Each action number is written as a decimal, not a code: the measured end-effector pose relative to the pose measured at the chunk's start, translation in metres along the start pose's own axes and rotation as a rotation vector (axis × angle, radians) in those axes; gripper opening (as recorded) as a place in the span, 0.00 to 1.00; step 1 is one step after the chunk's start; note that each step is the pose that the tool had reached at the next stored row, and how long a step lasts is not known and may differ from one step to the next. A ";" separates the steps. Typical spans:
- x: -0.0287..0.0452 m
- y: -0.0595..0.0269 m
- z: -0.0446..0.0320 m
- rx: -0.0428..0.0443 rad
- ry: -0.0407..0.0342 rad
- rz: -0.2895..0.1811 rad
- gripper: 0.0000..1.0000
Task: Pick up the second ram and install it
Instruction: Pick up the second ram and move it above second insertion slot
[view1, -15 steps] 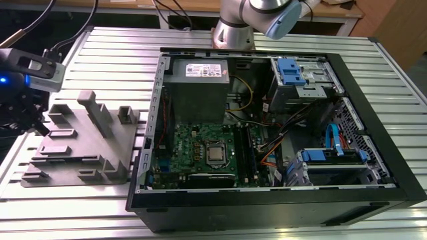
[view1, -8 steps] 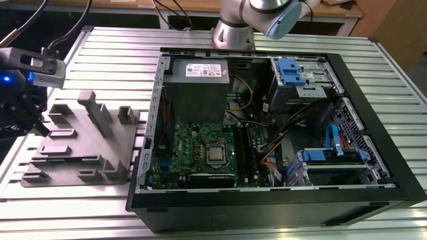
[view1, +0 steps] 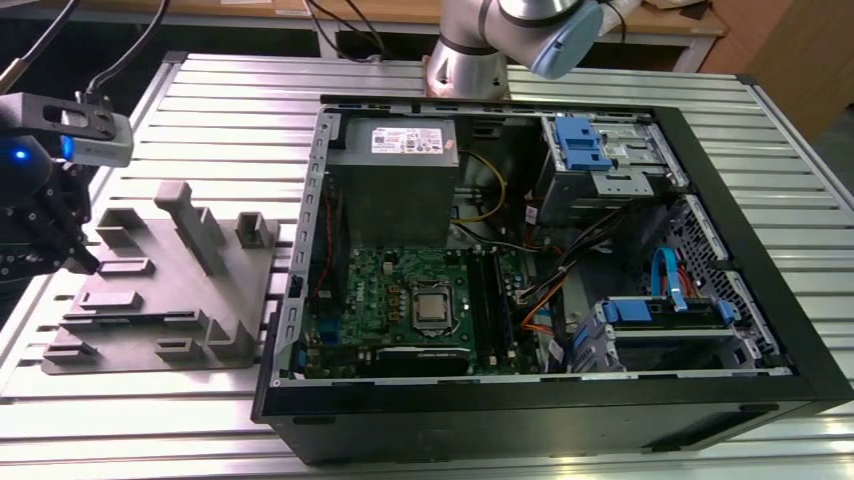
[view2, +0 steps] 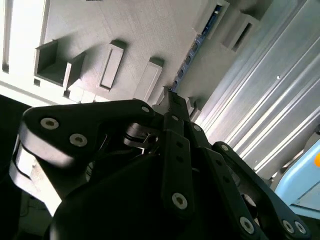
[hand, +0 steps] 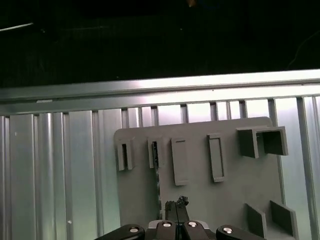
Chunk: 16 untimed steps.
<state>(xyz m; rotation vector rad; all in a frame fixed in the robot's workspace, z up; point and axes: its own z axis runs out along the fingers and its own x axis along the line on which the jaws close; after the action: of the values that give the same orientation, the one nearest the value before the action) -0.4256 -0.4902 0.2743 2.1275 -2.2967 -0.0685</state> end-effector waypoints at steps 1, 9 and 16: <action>0.0000 0.0000 0.0001 0.0001 0.0000 -0.003 0.07; 0.0001 -0.0003 0.0038 0.0018 -0.0009 -0.004 0.07; 0.0005 -0.0006 0.0101 0.0049 -0.0021 -0.004 0.07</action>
<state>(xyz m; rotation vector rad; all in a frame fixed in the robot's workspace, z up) -0.4255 -0.4904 0.2642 2.1358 -2.2959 -0.0653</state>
